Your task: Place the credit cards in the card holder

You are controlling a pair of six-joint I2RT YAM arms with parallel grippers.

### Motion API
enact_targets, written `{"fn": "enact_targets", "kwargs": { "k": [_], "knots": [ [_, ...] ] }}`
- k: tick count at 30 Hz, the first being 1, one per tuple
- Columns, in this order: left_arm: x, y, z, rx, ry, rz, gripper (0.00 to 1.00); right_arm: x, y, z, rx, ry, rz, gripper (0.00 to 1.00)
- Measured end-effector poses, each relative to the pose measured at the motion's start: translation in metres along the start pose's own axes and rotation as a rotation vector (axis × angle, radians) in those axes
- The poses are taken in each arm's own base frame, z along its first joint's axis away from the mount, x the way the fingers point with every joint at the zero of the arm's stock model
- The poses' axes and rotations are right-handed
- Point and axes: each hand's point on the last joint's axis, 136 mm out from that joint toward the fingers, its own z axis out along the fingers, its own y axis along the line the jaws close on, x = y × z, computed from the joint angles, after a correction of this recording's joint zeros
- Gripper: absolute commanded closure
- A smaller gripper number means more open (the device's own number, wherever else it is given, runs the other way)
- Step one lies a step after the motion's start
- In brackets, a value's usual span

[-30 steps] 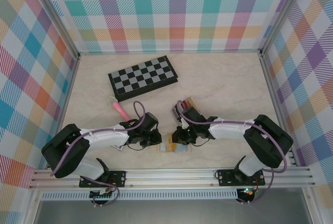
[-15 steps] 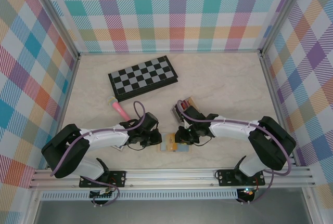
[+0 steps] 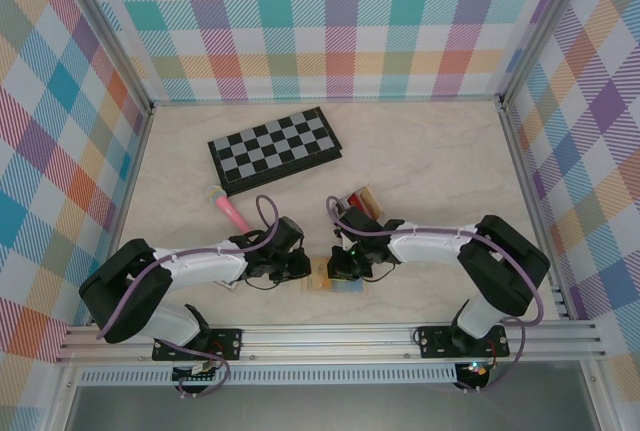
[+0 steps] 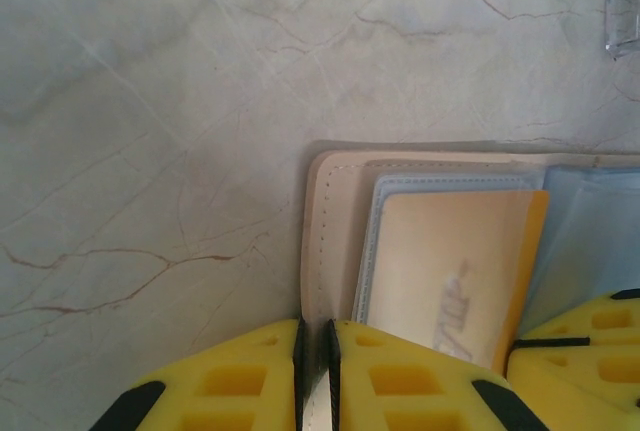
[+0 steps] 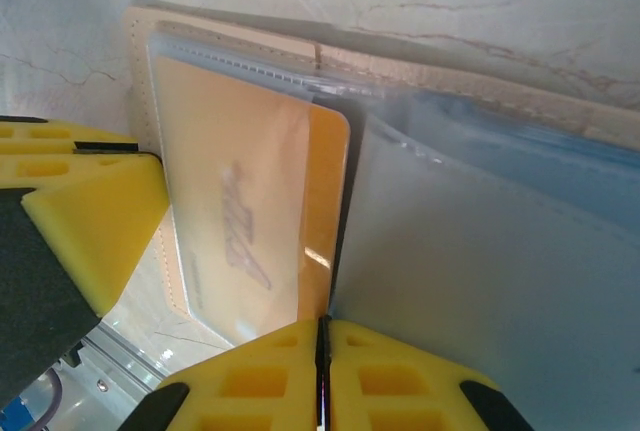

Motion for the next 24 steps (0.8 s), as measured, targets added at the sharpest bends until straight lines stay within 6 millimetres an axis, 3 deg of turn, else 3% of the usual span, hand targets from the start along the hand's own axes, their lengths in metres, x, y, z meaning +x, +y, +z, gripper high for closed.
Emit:
{"fn": "enact_targets", "kwargs": {
  "k": [9, 16, 20, 24],
  "knots": [
    [-0.002, -0.001, -0.004, 0.006, -0.015, 0.003, 0.85, -0.007, -0.006, -0.005, 0.086, -0.028, 0.006, 0.81],
    [-0.001, 0.004, -0.006, -0.012, -0.024, 0.002, 0.86, -0.003, -0.036, -0.02, 0.253, -0.047, 0.009, 0.81],
    [-0.001, 0.004, -0.005, -0.012, -0.022, 0.003, 0.86, -0.003, -0.043, -0.022, 0.29, -0.054, 0.007, 0.8],
    [0.001, 0.008, -0.005, -0.023, -0.018, 0.002, 0.83, -0.003, -0.043, -0.028, 0.312, -0.056, -0.016, 0.71]
  ]
}}
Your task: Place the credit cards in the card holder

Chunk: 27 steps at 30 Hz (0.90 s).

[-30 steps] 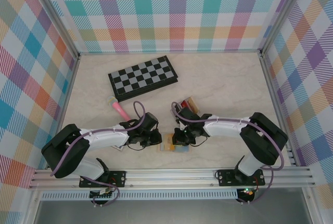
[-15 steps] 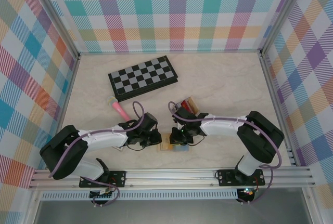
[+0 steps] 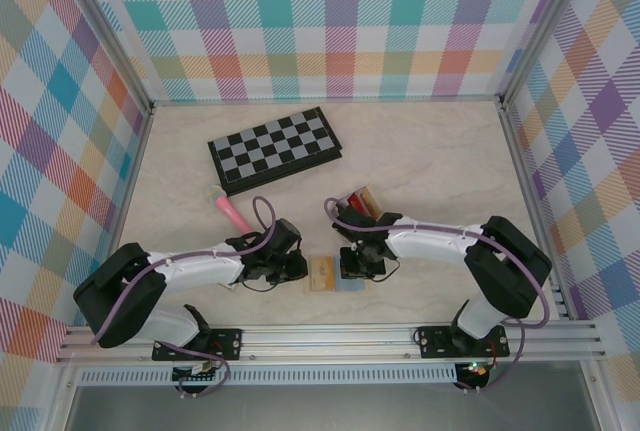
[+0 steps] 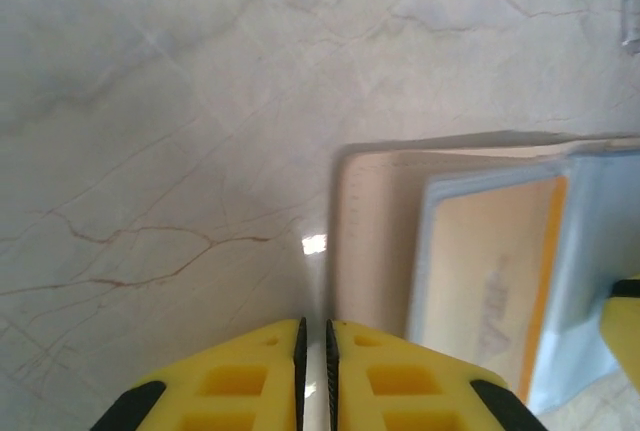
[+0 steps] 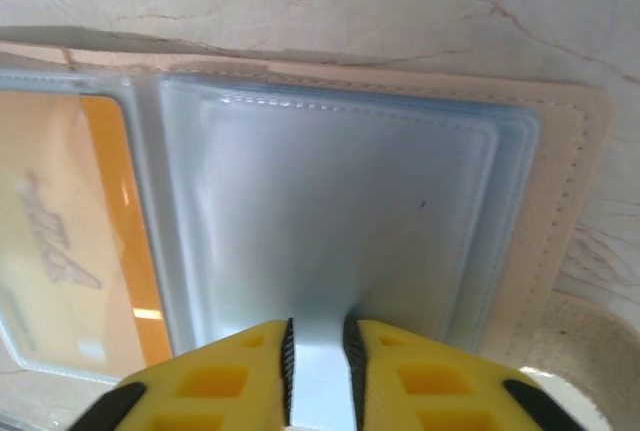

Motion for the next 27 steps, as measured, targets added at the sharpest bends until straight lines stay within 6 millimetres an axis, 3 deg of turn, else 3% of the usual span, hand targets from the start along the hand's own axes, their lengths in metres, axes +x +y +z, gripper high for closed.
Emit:
{"fn": "enact_targets", "kwargs": {
  "k": [2, 5, 9, 12, 14, 17, 20, 23, 27],
  "knots": [
    [0.0, -0.001, -0.001, 0.003, -0.002, 0.003, 0.81, -0.001, -0.001, -0.009, 0.009, -0.017, -0.012, 0.62],
    [-0.001, -0.001, -0.007, 0.006, -0.011, 0.006, 0.78, -0.014, 0.005, -0.04, -0.002, -0.111, -0.04, 0.52],
    [-0.006, -0.003, -0.02, 0.002, -0.042, 0.01, 0.72, -0.041, 0.015, -0.104, -0.036, -0.316, -0.064, 0.4],
    [-0.013, -0.01, -0.03, 0.004, -0.072, 0.013, 0.66, -0.063, 0.004, -0.144, -0.027, -0.467, -0.041, 0.31],
    [-0.022, -0.02, -0.038, 0.019, -0.097, 0.018, 0.62, -0.076, -0.011, -0.159, 0.012, -0.537, -0.041, 0.27],
    [-0.037, -0.037, -0.047, 0.049, -0.127, 0.01, 0.59, -0.09, -0.031, -0.163, 0.09, -0.551, -0.049, 0.29],
    [-0.057, -0.05, -0.047, 0.072, -0.136, -0.021, 0.56, -0.108, -0.036, -0.16, 0.135, -0.495, -0.063, 0.46],
    [-0.079, -0.059, -0.034, 0.087, -0.126, -0.076, 0.53, -0.122, -0.03, -0.149, 0.141, -0.447, -0.115, 0.46],
    [-0.104, -0.072, -0.008, 0.116, -0.096, -0.147, 0.49, -0.122, -0.026, -0.126, 0.143, -0.365, -0.18, 0.6]
  ]
}}
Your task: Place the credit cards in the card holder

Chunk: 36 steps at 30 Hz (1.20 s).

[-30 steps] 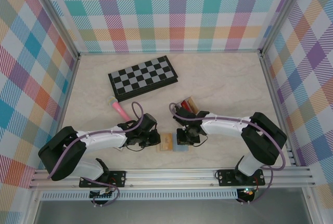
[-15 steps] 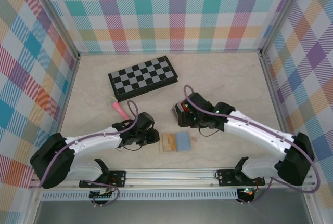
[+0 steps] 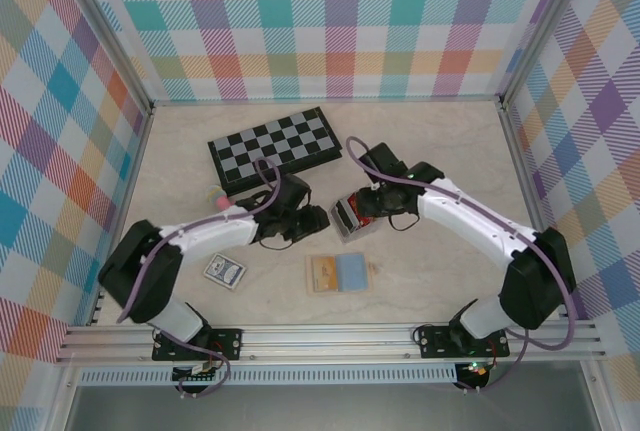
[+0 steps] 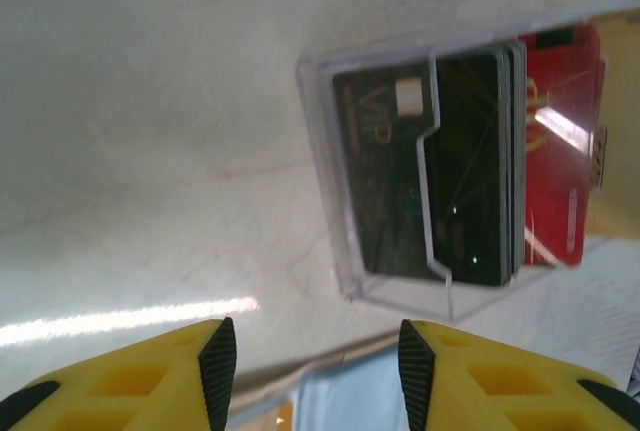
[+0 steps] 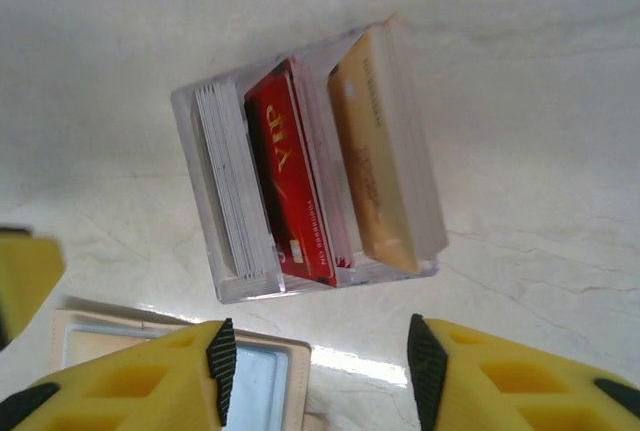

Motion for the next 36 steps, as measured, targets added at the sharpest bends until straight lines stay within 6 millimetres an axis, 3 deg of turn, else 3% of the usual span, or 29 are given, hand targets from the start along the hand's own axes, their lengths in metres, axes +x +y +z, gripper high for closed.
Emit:
{"fn": "enact_targets", "kwargs": {
  "k": [5, 11, 25, 36],
  "knots": [
    [-0.015, -0.017, 0.029, 0.032, 0.031, -0.046, 0.48, 0.003, 0.006, 0.02, -0.004, 0.063, -0.05, 0.63],
    [-0.018, -0.027, 0.049, 0.06, 0.061, -0.075, 0.53, 0.007, 0.008, 0.033, 0.0, 0.103, -0.069, 0.63],
    [-0.016, -0.022, 0.056, 0.052, 0.069, -0.089, 0.72, -0.005, 0.013, 0.048, 0.014, 0.115, -0.095, 0.62],
    [-0.017, -0.023, 0.056, 0.057, 0.068, -0.083, 0.73, -0.013, 0.001, 0.065, 0.108, 0.114, -0.17, 0.63]
  ]
}}
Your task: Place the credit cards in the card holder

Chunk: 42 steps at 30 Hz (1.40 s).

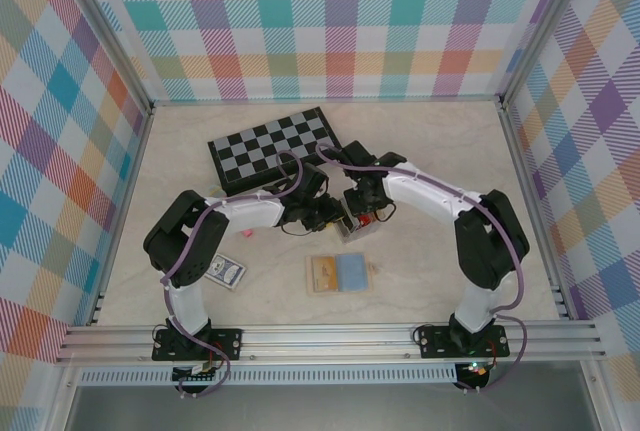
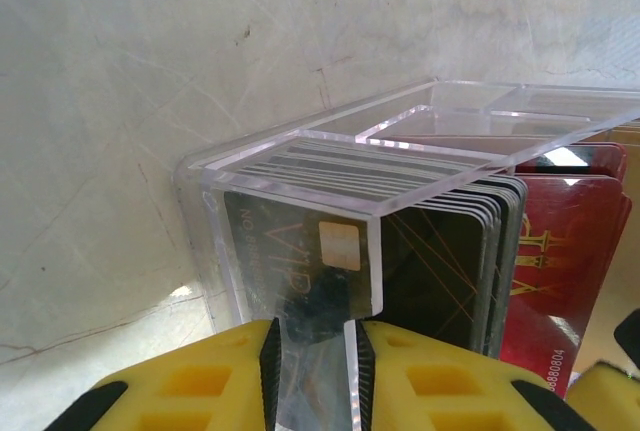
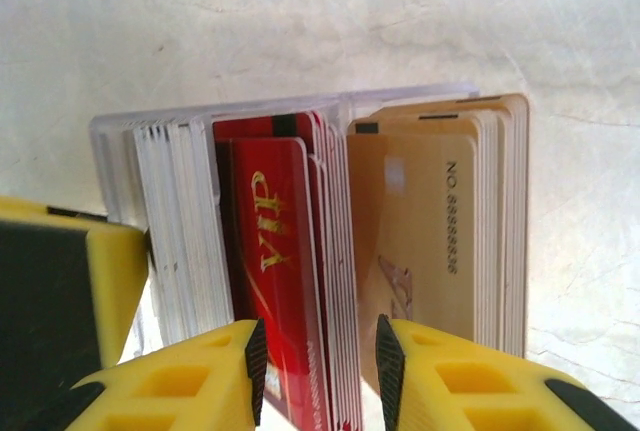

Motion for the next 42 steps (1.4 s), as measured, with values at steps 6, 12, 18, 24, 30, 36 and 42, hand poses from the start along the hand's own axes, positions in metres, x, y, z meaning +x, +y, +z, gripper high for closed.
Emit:
{"fn": "enact_targets", "kwargs": {
  "k": [6, 12, 18, 24, 30, 36, 42],
  "knots": [
    [0.0, 0.0, 0.0, 0.0, 0.0, 0.003, 0.74, 0.001, 0.0, 0.009, 0.011, 0.021, -0.031, 0.64],
    [0.0, 0.0, 0.0, 0.0, 0.0, 0.006, 0.74, -0.003, -0.005, 0.011, 0.066, 0.009, -0.059, 0.7],
    [0.0, 0.0, 0.0, -0.001, -0.001, 0.013, 0.74, -0.005, -0.004, 0.01, 0.105, -0.006, -0.09, 0.76],
    [0.0, 0.0, 0.0, 0.0, -0.001, 0.019, 0.74, -0.008, -0.005, 0.008, 0.108, -0.013, -0.093, 0.78],
    [0.0, 0.0, 0.001, 0.007, -0.004, 0.021, 0.74, -0.009, -0.006, 0.006, 0.126, -0.017, -0.101, 0.79],
    [-0.001, -0.001, 0.001, 0.009, -0.005, 0.022, 0.74, -0.01, -0.006, 0.004, 0.127, -0.019, -0.107, 0.87],
    [-0.001, -0.001, 0.001, 0.009, -0.005, 0.023, 0.74, -0.01, -0.006, 0.003, 0.127, -0.019, -0.106, 0.93]
  ]
}}
